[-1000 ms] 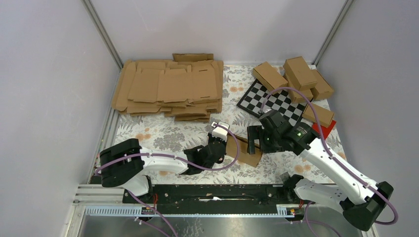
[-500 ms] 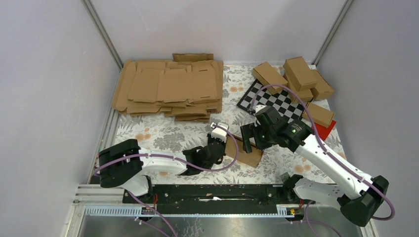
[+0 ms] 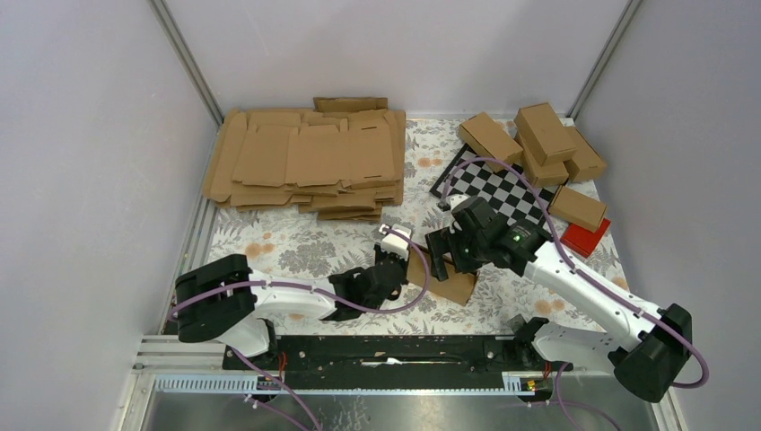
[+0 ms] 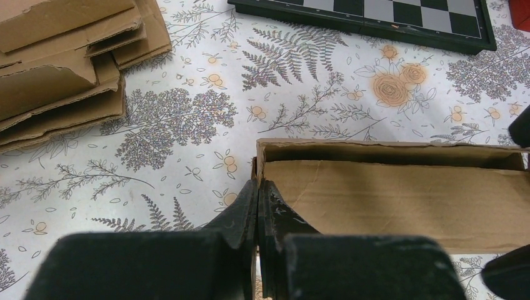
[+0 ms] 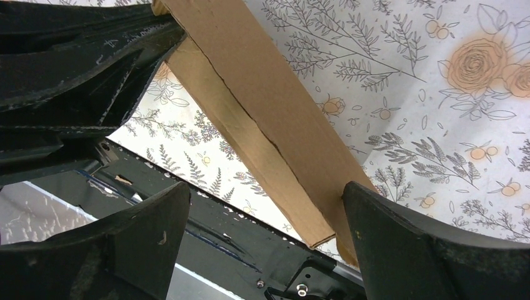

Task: Fold the paper box

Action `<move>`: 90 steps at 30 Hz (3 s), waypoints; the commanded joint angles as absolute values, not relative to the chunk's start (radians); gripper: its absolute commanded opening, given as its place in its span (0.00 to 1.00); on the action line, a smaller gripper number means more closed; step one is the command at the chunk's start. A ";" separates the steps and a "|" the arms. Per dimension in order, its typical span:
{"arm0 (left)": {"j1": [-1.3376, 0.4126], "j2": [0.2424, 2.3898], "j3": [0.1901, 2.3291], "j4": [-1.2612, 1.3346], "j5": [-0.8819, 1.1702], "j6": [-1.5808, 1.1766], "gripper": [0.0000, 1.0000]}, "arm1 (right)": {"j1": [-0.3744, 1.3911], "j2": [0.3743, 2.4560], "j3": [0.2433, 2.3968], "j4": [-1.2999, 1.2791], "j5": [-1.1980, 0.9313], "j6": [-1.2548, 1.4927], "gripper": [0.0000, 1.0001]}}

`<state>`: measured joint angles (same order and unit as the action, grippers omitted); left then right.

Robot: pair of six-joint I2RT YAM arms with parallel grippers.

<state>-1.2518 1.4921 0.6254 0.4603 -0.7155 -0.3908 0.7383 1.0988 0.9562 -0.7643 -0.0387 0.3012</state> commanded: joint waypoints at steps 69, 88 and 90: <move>-1.006 1.273 0.455 0.453 -0.588 -0.410 0.00 | 0.468 1.158 0.948 -0.471 -0.064 0.860 0.95; -1.006 1.253 0.446 0.467 -0.572 -0.401 0.00 | 0.468 1.236 0.971 -0.254 -0.268 0.371 1.00; -1.006 1.249 0.445 0.465 -0.569 -0.406 0.00 | 0.468 1.254 0.948 -0.163 -0.315 0.362 1.00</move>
<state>-1.0084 1.2770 0.4553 0.4500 -0.5972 -0.4000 0.4709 1.2095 0.9470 -0.3401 -0.2131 0.4465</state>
